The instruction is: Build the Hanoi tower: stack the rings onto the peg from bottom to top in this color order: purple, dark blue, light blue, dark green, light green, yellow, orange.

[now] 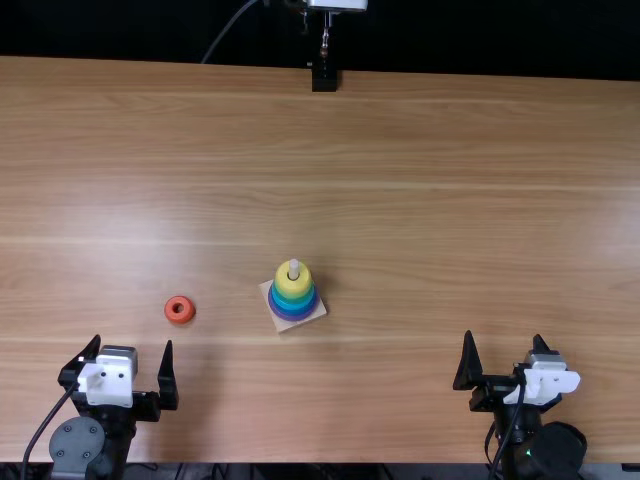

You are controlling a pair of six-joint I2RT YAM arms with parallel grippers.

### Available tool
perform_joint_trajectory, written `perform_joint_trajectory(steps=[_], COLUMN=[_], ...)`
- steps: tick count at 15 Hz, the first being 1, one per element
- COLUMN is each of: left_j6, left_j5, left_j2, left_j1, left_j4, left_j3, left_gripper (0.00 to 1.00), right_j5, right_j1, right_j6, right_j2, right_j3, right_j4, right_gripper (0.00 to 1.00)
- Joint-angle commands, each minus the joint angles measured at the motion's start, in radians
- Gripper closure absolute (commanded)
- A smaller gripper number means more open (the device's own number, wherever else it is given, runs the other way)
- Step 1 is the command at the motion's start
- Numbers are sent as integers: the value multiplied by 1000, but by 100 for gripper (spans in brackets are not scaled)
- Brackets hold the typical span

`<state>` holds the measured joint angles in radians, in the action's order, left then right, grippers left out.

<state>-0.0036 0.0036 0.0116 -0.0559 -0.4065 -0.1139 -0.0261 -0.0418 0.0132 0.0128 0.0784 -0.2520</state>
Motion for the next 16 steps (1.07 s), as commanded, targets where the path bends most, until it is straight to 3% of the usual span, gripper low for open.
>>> perform_joint_trajectory(steps=[1, 9, 12, 16], left_j6=[2, 0, 15, 15], left_j5=[0, 0, 11, 11], left_j2=[-12, -12, -12, 73], left_j1=[11, 22, 24, 83], left_j4=[-48, -48, -35, -35], left_j3=[114, 114, 112, -105], left_gripper=[0, 0, 0, 0], right_j5=[0, 0, 0, 0], right_j1=[-10, -10, -10, -10], right_j6=[0, 0, 0, 0], right_j2=[-13, -13, -13, -13], right_j3=[-63, -63, -63, -63], right_j4=[-71, -71, -71, -73], right_gripper=[0, 0, 0, 0])
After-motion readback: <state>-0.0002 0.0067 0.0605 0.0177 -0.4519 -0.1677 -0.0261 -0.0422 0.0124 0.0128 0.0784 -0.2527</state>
